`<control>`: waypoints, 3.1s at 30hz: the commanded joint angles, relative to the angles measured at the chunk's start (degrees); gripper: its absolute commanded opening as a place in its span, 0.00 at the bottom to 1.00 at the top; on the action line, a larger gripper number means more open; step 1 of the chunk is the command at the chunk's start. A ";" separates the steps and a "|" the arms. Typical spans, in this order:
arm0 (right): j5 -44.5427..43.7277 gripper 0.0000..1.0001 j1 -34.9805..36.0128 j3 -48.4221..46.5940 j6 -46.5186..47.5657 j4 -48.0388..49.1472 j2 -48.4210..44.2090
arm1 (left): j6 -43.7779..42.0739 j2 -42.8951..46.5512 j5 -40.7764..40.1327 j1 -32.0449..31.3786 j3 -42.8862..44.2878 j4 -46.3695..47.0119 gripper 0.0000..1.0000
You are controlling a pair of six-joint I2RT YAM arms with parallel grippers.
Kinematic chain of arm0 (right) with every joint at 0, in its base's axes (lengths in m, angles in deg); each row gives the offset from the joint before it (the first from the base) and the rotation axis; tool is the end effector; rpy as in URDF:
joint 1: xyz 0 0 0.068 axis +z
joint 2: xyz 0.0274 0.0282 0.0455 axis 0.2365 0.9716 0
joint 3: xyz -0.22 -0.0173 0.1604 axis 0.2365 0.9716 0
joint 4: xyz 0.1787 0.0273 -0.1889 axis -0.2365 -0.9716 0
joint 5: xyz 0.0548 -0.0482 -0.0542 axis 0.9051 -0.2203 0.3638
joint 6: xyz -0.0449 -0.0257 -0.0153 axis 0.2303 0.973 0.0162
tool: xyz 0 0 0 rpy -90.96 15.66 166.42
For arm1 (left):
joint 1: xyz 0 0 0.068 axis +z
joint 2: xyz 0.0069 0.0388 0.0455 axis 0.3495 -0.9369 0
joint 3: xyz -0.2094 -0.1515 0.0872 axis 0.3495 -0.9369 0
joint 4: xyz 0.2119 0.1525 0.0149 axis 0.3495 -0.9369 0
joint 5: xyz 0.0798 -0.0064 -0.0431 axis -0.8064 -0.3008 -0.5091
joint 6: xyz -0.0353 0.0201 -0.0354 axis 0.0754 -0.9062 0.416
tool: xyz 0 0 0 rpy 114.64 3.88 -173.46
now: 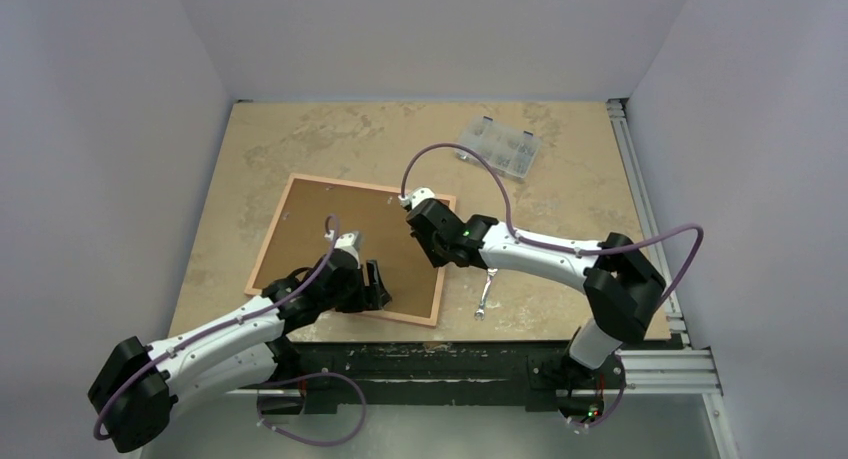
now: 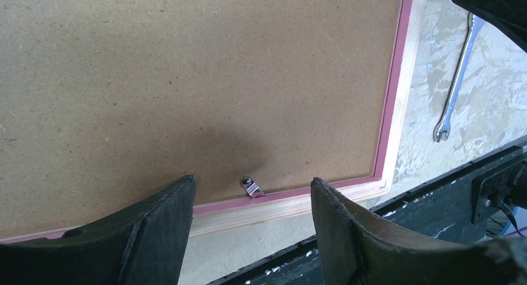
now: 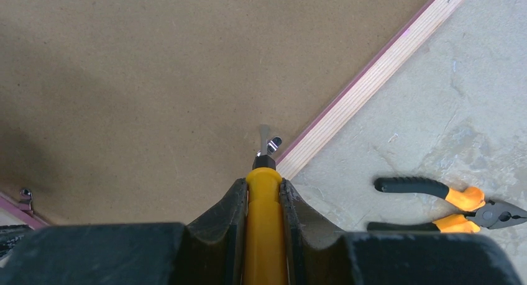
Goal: Take the photo out of the frame
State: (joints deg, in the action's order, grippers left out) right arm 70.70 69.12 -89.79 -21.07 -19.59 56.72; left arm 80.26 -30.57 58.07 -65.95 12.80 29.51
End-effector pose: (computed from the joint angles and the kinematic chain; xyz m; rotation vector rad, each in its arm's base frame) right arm 0.2042 0.2766 0.2212 -0.7271 2.3593 0.1242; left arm 0.1192 -0.1185 0.1717 -0.1357 2.5217 -0.6820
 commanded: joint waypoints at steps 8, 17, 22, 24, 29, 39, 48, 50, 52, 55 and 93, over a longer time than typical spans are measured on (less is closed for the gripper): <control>-0.65 0.00 -0.09 -0.43 -0.26 -1.47 -6.49 | 0.60 -0.09 0.04 0.20 1.40 -2.05 0.66; -1.57 0.00 -0.07 1.72 0.44 -3.84 -4.94 | 0.64 -0.54 0.23 0.18 1.82 -2.14 0.66; -0.40 0.00 -0.05 3.05 1.09 -2.74 -3.89 | 0.51 -0.59 -0.04 0.19 2.13 -2.60 0.67; 0.10 0.00 -0.07 3.21 1.23 -2.38 -3.18 | 0.52 -0.63 0.04 0.20 2.29 -2.71 0.67; 0.34 0.00 -0.07 2.64 1.97 -2.44 -1.45 | 0.50 -0.38 0.04 0.21 2.74 -3.31 0.67; 4.88 0.00 -0.07 3.62 2.02 4.06 -1.78 | 0.28 0.11 0.03 0.22 3.67 -4.17 0.68; 5.73 0.00 -0.07 3.32 2.67 7.59 -4.65 | -2.00 1.54 -1.49 0.23 6.87 -9.09 0.74; 3.80 0.00 -0.07 2.01 3.54 5.71 -4.71 | -2.75 2.34 -2.15 0.15 7.29 -10.17 0.75; 2.45 0.00 -0.07 1.46 4.46 4.59 -5.46 | -3.43 2.78 -2.74 0.16 7.89 -11.26 0.76; 1.08 0.00 -0.06 1.75 5.08 3.94 -7.65 | -5.04 2.85 -2.56 0.22 8.87 -12.20 0.76; -2.20 0.00 -0.17 25.75 -2.23 1.78 -61.30 | -28.54 -45.30 -21.76 -30.05 32.38 -9.60 0.52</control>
State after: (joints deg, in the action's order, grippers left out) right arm 70.57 69.01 -65.28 -22.54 -19.64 -3.58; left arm 47.10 -73.39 42.18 -95.98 44.26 21.00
